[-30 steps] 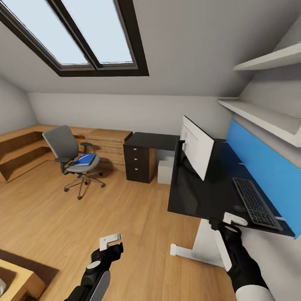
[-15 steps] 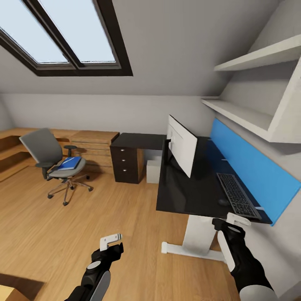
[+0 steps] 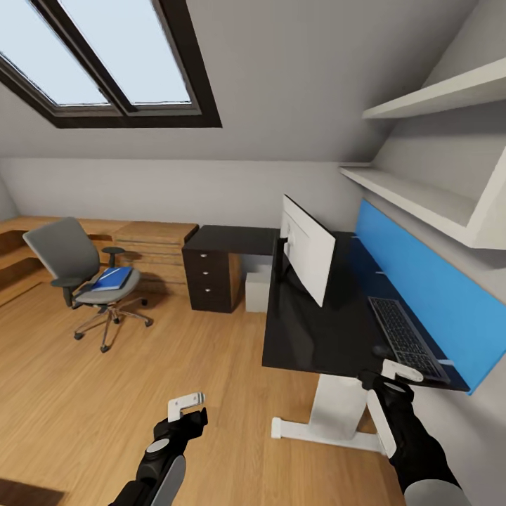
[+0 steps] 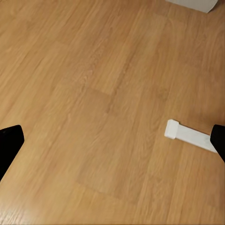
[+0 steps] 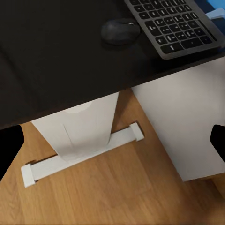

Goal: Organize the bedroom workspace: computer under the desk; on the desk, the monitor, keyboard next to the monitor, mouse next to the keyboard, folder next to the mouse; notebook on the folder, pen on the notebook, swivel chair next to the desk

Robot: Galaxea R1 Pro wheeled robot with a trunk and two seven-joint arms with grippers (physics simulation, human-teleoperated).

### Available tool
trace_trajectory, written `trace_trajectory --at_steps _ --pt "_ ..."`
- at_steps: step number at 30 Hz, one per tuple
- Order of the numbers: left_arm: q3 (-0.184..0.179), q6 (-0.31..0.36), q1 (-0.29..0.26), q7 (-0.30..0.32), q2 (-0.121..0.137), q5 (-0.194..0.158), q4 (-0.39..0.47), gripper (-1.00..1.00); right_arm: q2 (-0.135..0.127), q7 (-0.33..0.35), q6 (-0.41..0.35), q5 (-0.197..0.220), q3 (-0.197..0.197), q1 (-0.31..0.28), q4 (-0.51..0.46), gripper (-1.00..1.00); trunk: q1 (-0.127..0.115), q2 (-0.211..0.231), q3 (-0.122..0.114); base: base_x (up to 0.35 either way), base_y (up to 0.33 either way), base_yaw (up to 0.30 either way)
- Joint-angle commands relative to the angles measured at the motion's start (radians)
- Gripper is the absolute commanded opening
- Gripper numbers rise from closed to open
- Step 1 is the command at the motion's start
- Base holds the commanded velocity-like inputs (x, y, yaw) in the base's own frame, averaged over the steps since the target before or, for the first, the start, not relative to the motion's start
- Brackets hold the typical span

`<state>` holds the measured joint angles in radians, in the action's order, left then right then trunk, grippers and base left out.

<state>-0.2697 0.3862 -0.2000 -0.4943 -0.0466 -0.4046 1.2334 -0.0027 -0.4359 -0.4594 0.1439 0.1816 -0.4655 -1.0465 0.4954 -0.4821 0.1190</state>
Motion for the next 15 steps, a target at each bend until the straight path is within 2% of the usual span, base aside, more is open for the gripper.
trace_trajectory --at_steps 1,4,7,10,13,15 --pt "-0.002 0.002 -0.001 -0.009 0.000 -0.008 0.001 1.00 0.000 -0.006 -0.002 0.010 -0.002 -0.001 0.006 1.00 0.001 -0.002 0.002 0.046 0.000 0.000" --pt "-0.002 0.002 -0.001 -0.008 0.000 -0.008 0.001 1.00 -0.002 -0.006 -0.001 0.010 -0.003 -0.001 0.028 1.00 0.001 -0.002 0.002 0.032 0.000 0.000" --pt "-0.002 0.001 -0.001 -0.009 0.001 -0.007 0.001 1.00 -0.025 -0.005 0.031 0.011 -0.006 -0.001 0.085 1.00 0.001 -0.002 0.002 0.203 0.000 0.000" --pt "-0.002 0.001 -0.001 -0.008 0.001 -0.009 0.001 1.00 -0.034 -0.005 0.043 0.011 -0.006 -0.001 0.097 1.00 0.001 -0.002 0.002 0.140 0.000 0.000" --pt "-0.002 0.001 -0.001 -0.007 0.001 -0.009 0.001 1.00 -0.037 -0.004 0.046 0.011 -0.007 -0.001 0.102 1.00 0.001 -0.002 0.002 0.049 0.000 0.000" --pt "-0.002 0.001 -0.001 -0.007 0.001 -0.008 0.001 1.00 -0.038 -0.004 0.057 0.011 -0.007 -0.002 0.139 1.00 0.001 -0.002 0.002 0.178 0.000 0.000"
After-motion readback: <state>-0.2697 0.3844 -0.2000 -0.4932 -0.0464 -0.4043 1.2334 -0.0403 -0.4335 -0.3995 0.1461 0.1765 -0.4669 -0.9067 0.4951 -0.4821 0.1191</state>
